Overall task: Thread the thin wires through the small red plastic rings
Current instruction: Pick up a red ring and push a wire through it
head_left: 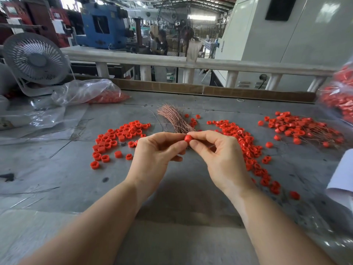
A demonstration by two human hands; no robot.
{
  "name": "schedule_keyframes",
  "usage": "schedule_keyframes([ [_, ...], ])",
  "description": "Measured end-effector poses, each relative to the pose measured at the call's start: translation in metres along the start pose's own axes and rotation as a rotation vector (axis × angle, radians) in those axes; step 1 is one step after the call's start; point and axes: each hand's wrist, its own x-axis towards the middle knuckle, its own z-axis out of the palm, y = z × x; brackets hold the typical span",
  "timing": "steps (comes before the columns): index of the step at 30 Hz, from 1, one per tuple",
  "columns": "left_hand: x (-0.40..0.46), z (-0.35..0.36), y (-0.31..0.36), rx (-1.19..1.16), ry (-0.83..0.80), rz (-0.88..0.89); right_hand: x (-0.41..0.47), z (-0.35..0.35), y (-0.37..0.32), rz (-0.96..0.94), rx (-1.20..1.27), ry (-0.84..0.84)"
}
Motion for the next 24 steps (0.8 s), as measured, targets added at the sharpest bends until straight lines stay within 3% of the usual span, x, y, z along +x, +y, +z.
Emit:
schedule_keyframes([
  [10,-0.0026,0.0022,0.0043,0.121,-0.015,0.088,-0.0007,-0.0021,-0.0043,-0.028,0.103,0.010],
  [24,-0.0043,0.0022,0.0032,0.179,-0.056,0.121,-0.0030,-0.0006,-0.0044,-0.078,-0.037,0.037],
])
